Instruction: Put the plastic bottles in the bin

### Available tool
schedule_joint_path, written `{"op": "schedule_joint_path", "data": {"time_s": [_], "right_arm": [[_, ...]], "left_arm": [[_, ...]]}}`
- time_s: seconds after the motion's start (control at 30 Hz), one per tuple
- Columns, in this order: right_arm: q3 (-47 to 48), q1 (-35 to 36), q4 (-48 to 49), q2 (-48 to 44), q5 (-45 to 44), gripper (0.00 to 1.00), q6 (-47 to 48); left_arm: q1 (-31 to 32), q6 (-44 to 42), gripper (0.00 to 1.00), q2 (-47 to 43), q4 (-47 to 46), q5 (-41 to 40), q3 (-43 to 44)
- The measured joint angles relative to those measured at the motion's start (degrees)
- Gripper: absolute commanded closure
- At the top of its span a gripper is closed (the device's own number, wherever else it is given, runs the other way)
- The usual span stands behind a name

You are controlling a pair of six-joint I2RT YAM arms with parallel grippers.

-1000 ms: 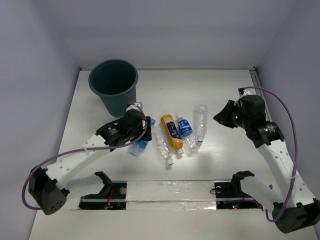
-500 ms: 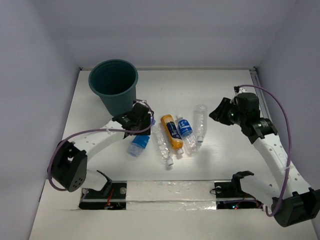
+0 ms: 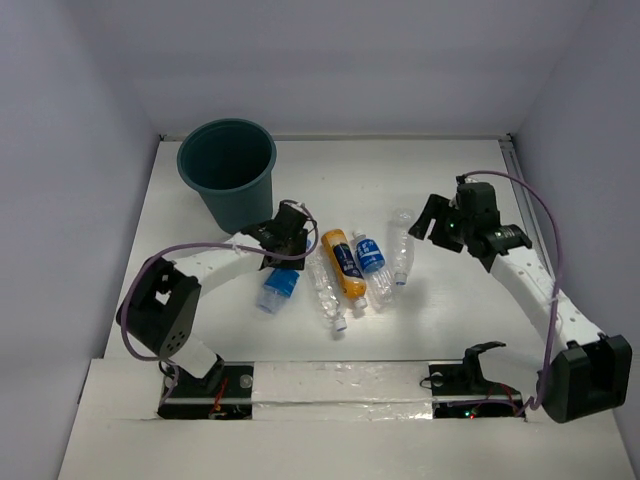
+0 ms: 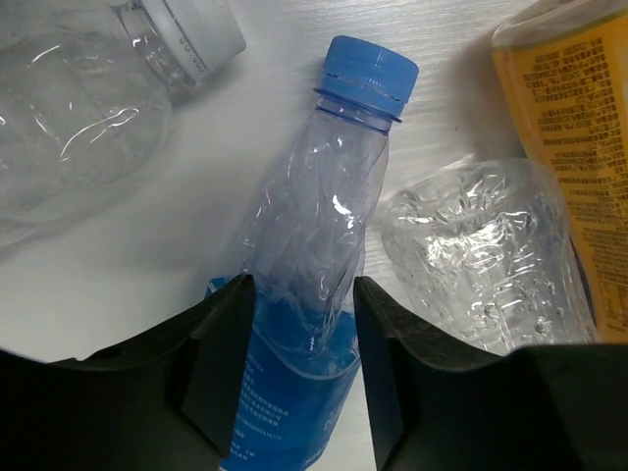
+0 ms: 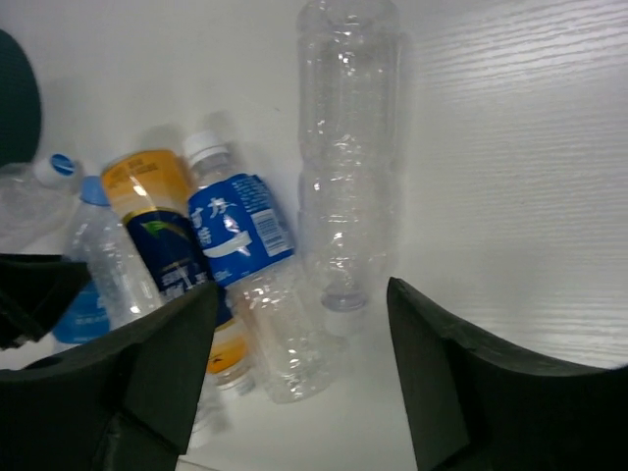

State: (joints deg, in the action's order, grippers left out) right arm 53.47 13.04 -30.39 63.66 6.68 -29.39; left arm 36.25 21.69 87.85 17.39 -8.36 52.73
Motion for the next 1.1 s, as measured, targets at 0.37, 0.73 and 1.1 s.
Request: {"op": "schedule_joint_path", "data": {"time_s": [0.37, 0.73, 1.1], "right_arm": [[2.5, 0.0, 1.1, 19.1, -2.6, 0.06, 1.6], [12.0, 0.0, 3.4, 34.7, -1.3, 0.06, 3.3], [15.1, 0.0, 4.1, 40.7, -2.8, 0.4, 3.1]], "left_arm": [[0.0, -1.1, 0.79, 2.4, -3.3, 0.2, 0.5], [0.0, -0.4, 1.0, -0.8, -3.8, 0.7, -2.6], [0.0, 1.5, 1.0, -13.3, 2.5, 4.5, -2.2]]}}
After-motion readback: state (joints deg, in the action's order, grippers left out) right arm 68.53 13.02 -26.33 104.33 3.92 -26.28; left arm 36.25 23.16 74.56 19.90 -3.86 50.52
